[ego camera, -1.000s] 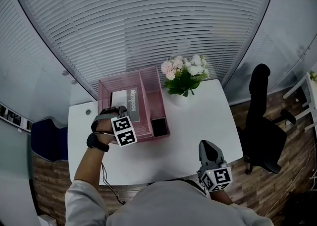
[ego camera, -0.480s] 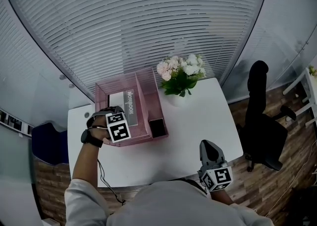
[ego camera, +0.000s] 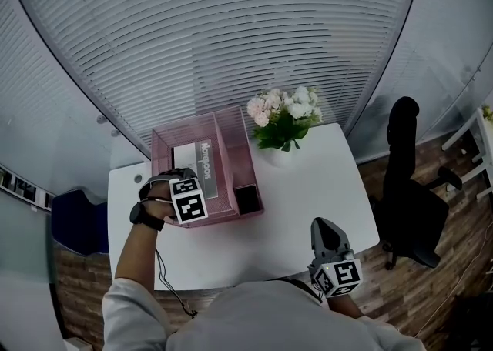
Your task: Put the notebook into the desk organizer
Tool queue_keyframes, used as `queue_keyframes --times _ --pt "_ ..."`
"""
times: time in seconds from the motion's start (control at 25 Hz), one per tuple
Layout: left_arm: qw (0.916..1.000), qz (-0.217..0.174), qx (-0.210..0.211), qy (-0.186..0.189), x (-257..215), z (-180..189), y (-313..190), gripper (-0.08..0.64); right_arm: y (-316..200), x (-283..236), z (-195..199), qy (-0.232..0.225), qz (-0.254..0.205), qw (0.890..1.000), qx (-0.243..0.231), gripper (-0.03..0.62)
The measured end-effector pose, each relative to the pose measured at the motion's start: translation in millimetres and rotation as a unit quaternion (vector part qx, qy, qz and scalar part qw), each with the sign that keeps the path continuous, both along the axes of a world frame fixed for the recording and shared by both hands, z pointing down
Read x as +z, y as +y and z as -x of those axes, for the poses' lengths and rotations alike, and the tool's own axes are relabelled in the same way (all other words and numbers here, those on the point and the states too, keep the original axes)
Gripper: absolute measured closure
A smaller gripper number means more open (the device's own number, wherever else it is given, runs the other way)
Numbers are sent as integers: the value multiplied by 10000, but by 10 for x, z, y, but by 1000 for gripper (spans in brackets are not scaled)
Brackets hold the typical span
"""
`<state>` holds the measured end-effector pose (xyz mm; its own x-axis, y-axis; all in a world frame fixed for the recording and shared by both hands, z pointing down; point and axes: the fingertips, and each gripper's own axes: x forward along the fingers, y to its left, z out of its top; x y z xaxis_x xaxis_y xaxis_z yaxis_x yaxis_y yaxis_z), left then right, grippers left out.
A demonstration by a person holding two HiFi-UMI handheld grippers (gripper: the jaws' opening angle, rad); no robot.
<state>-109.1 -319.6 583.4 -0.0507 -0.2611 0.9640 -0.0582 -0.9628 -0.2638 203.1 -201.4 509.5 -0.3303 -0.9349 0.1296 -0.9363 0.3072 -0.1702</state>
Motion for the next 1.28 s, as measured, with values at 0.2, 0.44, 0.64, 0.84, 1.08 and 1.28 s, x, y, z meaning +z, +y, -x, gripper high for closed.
queue_keyframes --times 0.2,0.44,0.64,0.84,1.08,1.28 --pt "10000 -33 -30 84 -29 -17 33 262 9 -48 47 22 -57 10000 -57 578" --pt "9937 -608 -386 856 -289 -42 -5 262 20 -94 188 20 -115 9997 -218 578" --pt "9670 -1198 -900 2061 -741 -48 97 262 3 -216 354 72 -237 9988 -433 578" --pt "9170 -1884 -1403 3224 -1278 55 328 265 -46 -357 563 114 -379 9970 -671 578" --pt "8352 -2446 -1949 4524 -1742 254 771 307 -96 -482 794 162 -521 9943 -918 578" --pt "7637 -2832 -2559 5206 -1879 517 1116 353 -102 -587 951 241 -564 9924 -1069 578"
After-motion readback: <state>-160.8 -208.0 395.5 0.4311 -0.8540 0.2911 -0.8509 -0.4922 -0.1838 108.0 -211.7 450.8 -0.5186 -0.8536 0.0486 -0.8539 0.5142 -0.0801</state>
